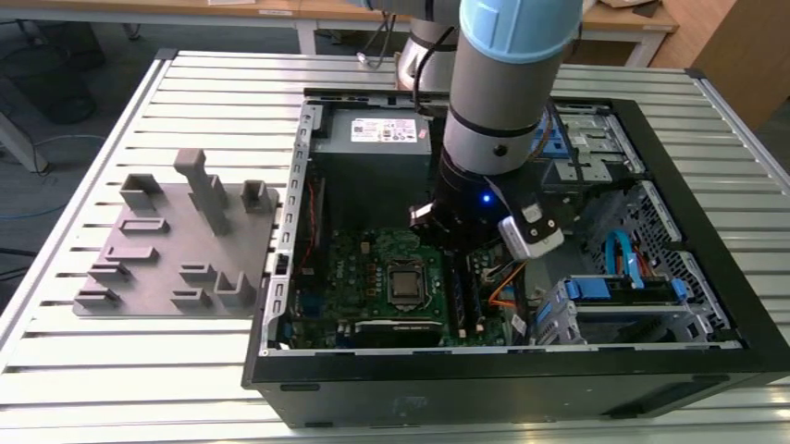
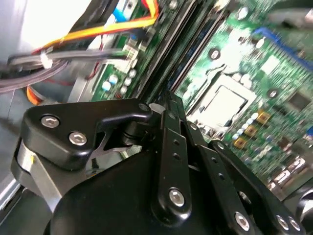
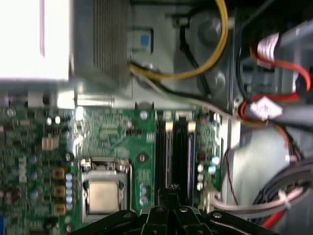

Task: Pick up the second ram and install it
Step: 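Press down the second ram until it locks into place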

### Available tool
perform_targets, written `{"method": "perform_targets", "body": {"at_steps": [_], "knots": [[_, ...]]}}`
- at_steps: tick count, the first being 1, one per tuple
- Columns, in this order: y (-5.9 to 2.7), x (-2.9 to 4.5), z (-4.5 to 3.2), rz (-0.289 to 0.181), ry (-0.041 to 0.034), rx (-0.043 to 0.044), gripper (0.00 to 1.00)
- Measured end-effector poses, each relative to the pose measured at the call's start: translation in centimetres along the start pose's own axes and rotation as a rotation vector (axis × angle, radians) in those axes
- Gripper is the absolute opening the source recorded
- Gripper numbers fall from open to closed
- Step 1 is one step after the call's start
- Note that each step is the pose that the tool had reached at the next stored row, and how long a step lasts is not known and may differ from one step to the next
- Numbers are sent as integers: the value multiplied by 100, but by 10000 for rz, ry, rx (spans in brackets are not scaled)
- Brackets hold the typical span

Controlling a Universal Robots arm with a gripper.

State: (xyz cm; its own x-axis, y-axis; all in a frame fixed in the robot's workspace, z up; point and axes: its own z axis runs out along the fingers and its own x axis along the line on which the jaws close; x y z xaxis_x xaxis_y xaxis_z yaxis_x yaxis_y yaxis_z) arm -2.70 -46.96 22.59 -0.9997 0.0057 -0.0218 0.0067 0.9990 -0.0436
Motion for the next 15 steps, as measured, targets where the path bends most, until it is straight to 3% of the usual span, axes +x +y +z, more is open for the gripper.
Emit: {"method": "perform_targets", "body": {"at_steps": [7,15], "knots": [[-276,-1,45,-2,0,35,10],[-300,0,88,-4,25,91,10]]}}
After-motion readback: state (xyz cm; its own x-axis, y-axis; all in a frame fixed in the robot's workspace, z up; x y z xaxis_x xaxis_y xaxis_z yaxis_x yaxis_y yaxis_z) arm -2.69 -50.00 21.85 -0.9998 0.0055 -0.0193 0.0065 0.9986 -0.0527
